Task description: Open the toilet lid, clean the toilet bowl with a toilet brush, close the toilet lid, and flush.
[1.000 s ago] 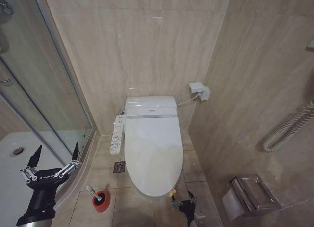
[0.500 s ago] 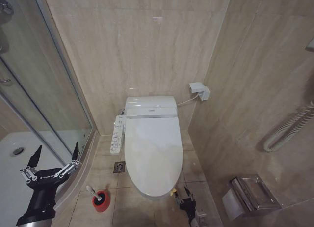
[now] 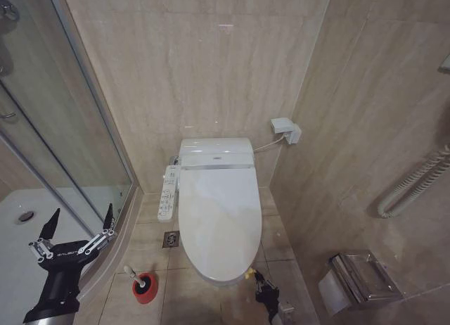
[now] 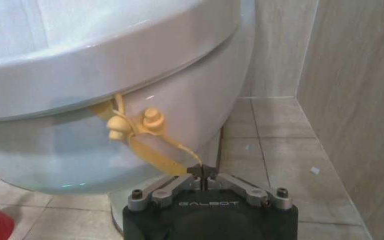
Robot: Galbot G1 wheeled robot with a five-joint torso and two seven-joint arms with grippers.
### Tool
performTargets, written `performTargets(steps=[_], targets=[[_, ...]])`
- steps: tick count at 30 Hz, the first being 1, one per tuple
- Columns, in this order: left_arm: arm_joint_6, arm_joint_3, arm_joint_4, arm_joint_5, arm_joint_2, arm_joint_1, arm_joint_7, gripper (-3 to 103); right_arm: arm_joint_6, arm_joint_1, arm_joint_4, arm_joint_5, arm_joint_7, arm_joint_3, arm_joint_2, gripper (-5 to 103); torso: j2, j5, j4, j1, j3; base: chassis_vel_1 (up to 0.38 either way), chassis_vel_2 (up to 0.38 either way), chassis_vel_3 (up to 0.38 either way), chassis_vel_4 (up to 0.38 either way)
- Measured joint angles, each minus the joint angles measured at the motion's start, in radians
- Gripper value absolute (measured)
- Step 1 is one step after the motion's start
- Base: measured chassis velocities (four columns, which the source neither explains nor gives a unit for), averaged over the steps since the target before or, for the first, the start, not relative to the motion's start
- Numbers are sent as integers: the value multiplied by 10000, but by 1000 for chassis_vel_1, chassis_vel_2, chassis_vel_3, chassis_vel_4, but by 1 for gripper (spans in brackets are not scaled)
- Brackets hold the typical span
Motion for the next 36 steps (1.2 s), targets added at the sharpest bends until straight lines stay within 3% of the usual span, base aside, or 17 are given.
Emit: performTargets(steps=[15,30,33,36], targets=[[0,0,-1,0,0,0,0,100,213,-189,626,418,81,508,-175,0,0,1,1,0,0,0,0,0,0],[0,0,-1,0,0,0,0,100,-704,-1874,5651,3035,137,1760,-742,0,0,1,-4,0,0,0,0,0,0],[0,0,0,0,0,0,0,100,-1013,-1981,6560,3347,268,1773,-722,0,0,1,-3,0,-1,0,0,0,0],[0,0,-1,0,0,0,1,100,-1460,-1242,7736,3828,944,1624,-677,0,0,-2,-3,0,-1,0,0,0,0]])
